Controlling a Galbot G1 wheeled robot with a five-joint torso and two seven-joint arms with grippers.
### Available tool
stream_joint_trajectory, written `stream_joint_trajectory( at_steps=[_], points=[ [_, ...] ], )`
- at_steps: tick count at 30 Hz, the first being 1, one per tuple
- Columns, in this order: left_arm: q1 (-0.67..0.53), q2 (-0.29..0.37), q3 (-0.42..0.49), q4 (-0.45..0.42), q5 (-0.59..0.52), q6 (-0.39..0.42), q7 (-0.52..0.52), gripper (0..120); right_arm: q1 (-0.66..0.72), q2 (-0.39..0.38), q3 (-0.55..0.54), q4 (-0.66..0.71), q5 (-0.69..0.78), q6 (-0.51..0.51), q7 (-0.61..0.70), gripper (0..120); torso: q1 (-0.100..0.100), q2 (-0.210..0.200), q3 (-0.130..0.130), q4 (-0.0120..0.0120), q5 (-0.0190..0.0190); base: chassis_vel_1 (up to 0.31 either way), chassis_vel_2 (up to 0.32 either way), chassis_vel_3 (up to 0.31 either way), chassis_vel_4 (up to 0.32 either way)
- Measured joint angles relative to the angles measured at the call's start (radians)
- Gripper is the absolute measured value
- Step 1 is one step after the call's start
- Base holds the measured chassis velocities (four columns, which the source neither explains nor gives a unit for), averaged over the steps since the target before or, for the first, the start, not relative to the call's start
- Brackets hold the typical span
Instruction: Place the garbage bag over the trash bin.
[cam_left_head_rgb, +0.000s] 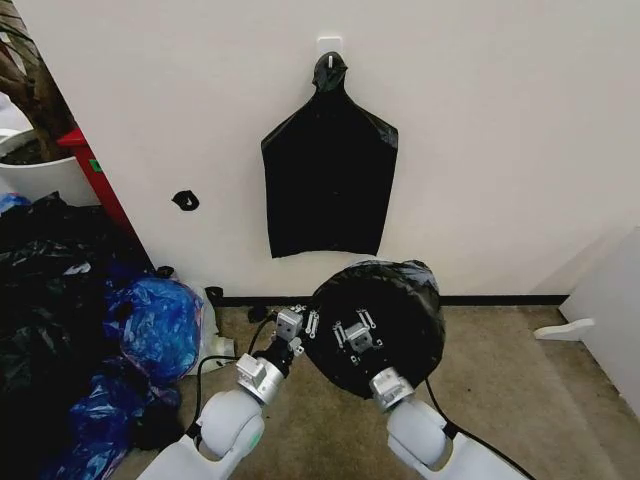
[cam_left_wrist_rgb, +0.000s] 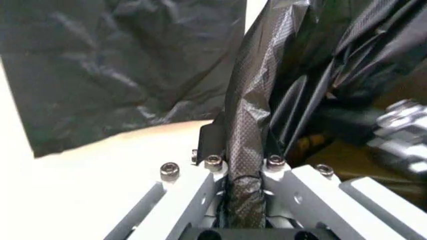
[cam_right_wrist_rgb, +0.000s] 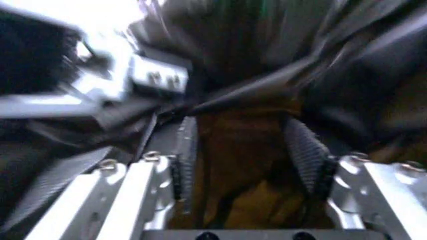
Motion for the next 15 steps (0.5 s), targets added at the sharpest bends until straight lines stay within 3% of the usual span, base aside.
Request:
stream_joint_trajectory(
  at_steps=[4,9,15],
  points=[
    [-0.012,-0.001,-0.008,0.014,-0.024,0.021,-0.008,1,-0.034,-0.02,0.021,0.043,-0.02,-0.002,-0.01,61,0.0,0.0,0.0,-0.0001,0.0,0.0,0.0,0.0,0.0],
    [-0.016,-0.001,-0.009,0.021,-0.027,0.024,-0.008,1,-0.068,-0.044,0.009,0.107,0.065,-0.111,0.057,78,0.0,0.0,0.0,-0.0003,0.0,0.0,0.0,0.0,0.0],
    [0.0,-0.001,0.002,0.009,-0.015,0.024,-0.003,1,-0.001,-0.01,-0.007,0.14,0.37,-0.382,0.195,99,0.0,0.0,0.0,-0.0001,0.0,0.0,0.0,0.0,0.0]
  ],
)
